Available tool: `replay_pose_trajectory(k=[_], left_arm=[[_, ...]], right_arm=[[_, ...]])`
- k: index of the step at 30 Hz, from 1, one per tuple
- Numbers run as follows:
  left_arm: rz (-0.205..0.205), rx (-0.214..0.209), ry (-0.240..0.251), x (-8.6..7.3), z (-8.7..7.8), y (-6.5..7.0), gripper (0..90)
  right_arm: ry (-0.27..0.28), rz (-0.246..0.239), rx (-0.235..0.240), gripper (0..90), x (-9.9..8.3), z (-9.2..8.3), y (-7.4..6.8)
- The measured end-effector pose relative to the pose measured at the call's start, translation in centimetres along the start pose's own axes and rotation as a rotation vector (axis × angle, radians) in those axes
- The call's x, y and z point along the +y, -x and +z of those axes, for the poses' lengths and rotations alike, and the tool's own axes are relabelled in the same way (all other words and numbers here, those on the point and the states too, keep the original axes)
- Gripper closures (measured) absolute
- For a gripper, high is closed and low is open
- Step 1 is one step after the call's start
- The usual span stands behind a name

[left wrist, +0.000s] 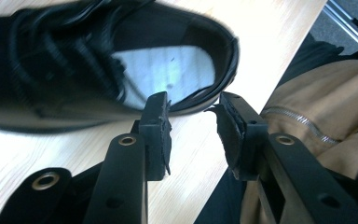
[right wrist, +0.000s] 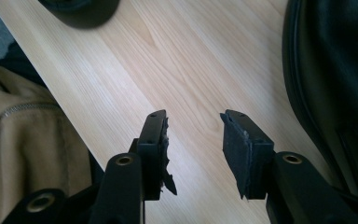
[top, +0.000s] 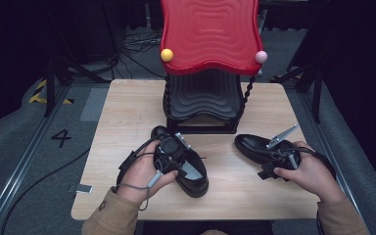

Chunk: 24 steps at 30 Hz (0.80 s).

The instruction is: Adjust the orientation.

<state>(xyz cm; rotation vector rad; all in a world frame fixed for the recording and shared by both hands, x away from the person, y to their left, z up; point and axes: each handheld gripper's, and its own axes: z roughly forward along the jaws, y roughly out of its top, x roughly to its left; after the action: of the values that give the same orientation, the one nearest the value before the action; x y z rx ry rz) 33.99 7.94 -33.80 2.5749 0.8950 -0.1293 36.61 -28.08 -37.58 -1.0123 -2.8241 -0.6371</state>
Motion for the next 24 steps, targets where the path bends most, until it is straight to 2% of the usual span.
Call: replay_pose_trajectory(k=[5, 10, 12, 19, 20, 21, 24], left_arm=[[-0.060, 0.017, 0.000, -1.2, -0.6, -1.4, 62.8], [-0.095, 0.012, -0.004, -2.1, -0.9, -2.5, 61.2], [-0.108, 0.013, -0.006, -2.4, -0.9, -2.8, 61.0], [-0.173, 0.034, 0.012, -4.1, -1.5, -4.3, 59.1], [-0.173, 0.034, 0.012, -4.1, -1.5, -4.3, 59.0], [-0.180, 0.037, 0.013, -4.2, -1.6, -4.4, 59.0], [-0.186, 0.034, 0.017, -4.6, -1.5, -4.6, 58.9]], right_arm=[[-0.002, -0.024, -0.014, 59.6, 1.7, 0.3, -0.5], [0.021, -0.069, -0.018, 57.7, 3.9, 0.5, -1.5], [0.021, -0.069, -0.018, 57.7, 4.3, 0.6, -1.7], [0.036, -0.082, 0.025, 57.5, 8.0, 1.5, -3.4], [0.036, -0.082, 0.025, 57.5, 8.0, 1.5, -3.4], [0.047, -0.079, 0.023, 56.3, 9.1, 2.1, -4.1], [0.061, -0.095, 0.028, 55.2, 10.3, 2.7, -5.0]])
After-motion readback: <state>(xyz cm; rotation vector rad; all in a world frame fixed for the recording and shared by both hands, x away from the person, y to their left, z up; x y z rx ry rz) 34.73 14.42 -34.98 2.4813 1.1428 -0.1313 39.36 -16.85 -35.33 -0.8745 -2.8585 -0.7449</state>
